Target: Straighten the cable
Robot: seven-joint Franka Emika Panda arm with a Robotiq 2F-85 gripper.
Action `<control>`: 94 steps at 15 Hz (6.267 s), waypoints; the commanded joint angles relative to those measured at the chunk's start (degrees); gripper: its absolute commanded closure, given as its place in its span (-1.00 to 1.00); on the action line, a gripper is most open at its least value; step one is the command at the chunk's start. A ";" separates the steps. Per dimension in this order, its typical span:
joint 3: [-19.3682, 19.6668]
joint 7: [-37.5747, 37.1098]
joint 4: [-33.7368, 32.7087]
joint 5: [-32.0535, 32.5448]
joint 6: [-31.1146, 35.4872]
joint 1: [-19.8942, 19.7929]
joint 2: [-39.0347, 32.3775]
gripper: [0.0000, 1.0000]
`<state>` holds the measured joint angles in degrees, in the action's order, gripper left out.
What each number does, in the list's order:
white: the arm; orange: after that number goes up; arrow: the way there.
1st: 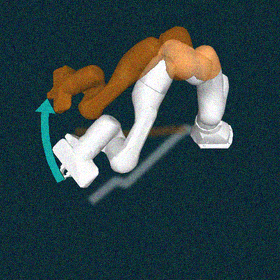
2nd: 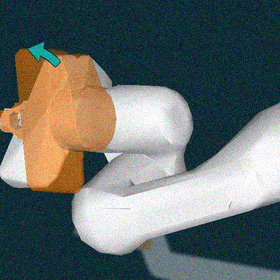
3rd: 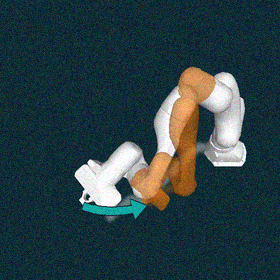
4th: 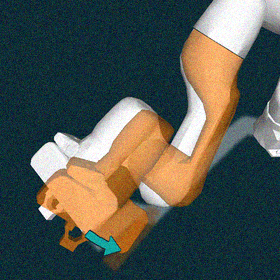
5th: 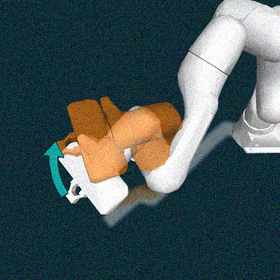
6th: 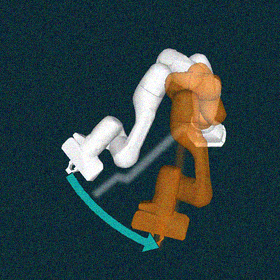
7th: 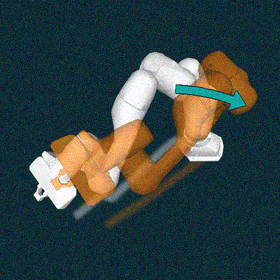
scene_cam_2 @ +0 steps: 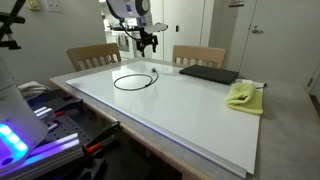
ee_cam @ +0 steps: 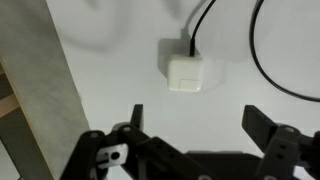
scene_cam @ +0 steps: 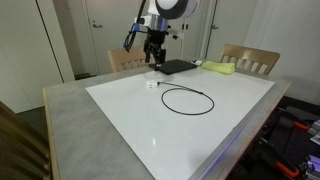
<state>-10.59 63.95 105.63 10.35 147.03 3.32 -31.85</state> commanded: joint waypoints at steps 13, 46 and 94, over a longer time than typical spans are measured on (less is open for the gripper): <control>-0.14 2.93 -1.09 0.01 2.02 -1.72 -3.67 -1.00; 0.00 4.69 -8.82 0.86 -0.75 -1.14 -13.59 -1.00; 18.68 -44.39 -5.42 17.55 2.47 3.28 -7.42 0.48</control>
<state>8.85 21.55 101.26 26.25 151.13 7.09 -39.03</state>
